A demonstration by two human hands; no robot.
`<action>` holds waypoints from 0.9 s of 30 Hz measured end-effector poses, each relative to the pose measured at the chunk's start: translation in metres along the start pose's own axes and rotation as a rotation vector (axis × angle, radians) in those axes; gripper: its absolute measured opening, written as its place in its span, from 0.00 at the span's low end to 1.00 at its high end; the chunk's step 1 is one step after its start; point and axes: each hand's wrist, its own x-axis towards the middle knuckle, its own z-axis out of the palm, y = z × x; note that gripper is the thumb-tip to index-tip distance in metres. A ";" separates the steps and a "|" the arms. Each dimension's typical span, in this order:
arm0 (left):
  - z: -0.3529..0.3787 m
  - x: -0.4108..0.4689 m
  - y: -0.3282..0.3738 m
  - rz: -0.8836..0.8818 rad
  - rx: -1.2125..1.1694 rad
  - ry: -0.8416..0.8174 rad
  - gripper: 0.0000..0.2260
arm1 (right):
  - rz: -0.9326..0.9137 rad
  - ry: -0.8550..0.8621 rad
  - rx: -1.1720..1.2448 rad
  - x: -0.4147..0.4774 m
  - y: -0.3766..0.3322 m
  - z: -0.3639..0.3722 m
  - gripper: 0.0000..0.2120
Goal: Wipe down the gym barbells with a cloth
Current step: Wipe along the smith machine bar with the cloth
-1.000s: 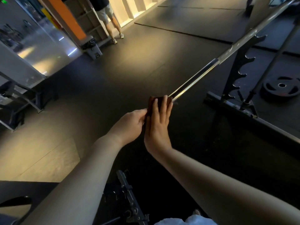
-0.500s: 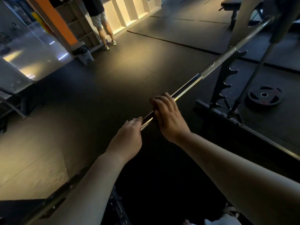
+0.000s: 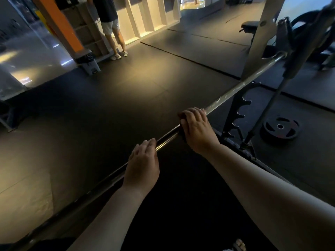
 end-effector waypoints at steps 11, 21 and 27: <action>0.031 0.058 0.068 -0.036 0.079 0.085 0.24 | -0.385 -0.162 -0.141 0.021 0.056 -0.029 0.24; 0.046 0.088 0.105 -0.069 0.127 0.135 0.22 | -0.515 -0.191 -0.201 0.061 0.116 -0.059 0.23; 0.049 0.107 0.115 -0.037 0.135 0.134 0.21 | -0.382 -0.258 -0.242 0.062 0.103 -0.064 0.21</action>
